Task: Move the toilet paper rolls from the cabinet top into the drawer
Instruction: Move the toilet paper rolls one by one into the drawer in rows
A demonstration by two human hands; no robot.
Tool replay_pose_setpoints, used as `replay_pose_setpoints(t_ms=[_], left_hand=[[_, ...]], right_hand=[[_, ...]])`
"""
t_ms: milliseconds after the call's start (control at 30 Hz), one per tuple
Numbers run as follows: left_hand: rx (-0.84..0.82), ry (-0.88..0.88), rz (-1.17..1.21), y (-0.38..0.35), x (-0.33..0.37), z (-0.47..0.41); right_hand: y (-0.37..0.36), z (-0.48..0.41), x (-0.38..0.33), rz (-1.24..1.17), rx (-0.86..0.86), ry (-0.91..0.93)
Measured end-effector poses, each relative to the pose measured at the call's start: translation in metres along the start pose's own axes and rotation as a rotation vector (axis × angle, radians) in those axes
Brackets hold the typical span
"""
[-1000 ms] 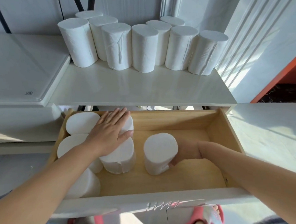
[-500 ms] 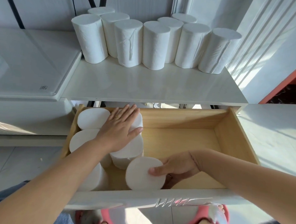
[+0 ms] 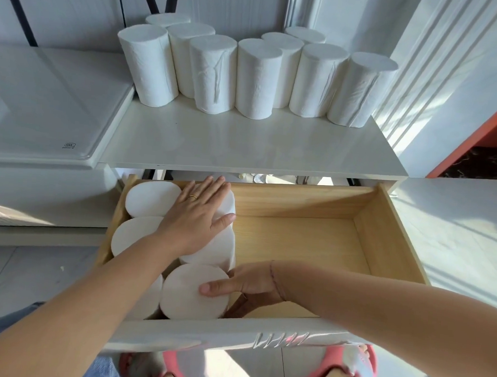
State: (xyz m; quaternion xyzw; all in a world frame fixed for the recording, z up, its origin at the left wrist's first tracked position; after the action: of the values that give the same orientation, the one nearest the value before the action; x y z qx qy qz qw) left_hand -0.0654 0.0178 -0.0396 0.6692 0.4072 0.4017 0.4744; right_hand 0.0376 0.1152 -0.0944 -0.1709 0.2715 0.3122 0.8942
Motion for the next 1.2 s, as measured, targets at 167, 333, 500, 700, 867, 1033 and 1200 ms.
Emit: replay_pose_setpoints(t_ms=[167,333,500,700,867,1033,1200], left_hand=[[-0.007,0.014,0.007,0.0,0.002,0.001],[-0.026,0.023,0.009,0.0,0.003,0.001],[-0.015,0.028,0.005,-0.003,0.01,0.0],[-0.014,0.023,0.018,-0.004,0.02,-0.005],[-0.005,0.021,0.032,-0.005,0.021,-0.006],[0.006,0.015,0.034,-0.004,0.021,-0.006],[0.006,0.014,0.034,-0.004,0.02,-0.008]], right_hand=[[0.039,0.018,-0.021,0.468,0.193,0.023],[0.163,0.089,-0.126,0.176,0.948,0.575],[0.274,0.154,-0.151,-0.095,1.587,0.853],[0.343,0.141,-0.161,-0.191,1.567,0.814],[0.387,0.122,-0.179,-0.294,1.358,0.808],[0.41,0.115,-0.185,-0.268,1.239,0.851],[0.403,0.113,-0.193,-0.192,1.054,0.944]])
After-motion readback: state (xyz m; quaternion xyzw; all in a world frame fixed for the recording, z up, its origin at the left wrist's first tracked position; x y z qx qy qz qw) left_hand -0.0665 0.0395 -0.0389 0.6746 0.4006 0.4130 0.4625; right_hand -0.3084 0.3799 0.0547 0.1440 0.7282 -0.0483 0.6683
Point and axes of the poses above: each hand's wrist, its own z-axis away from the middle knuckle, its own y-axis out of the back of the hand, x = y × z, the point moved 7 cm from there along -z, towards the middle knuckle, and after that the axes turned 11 degrees about x, right-handed, at the moved point
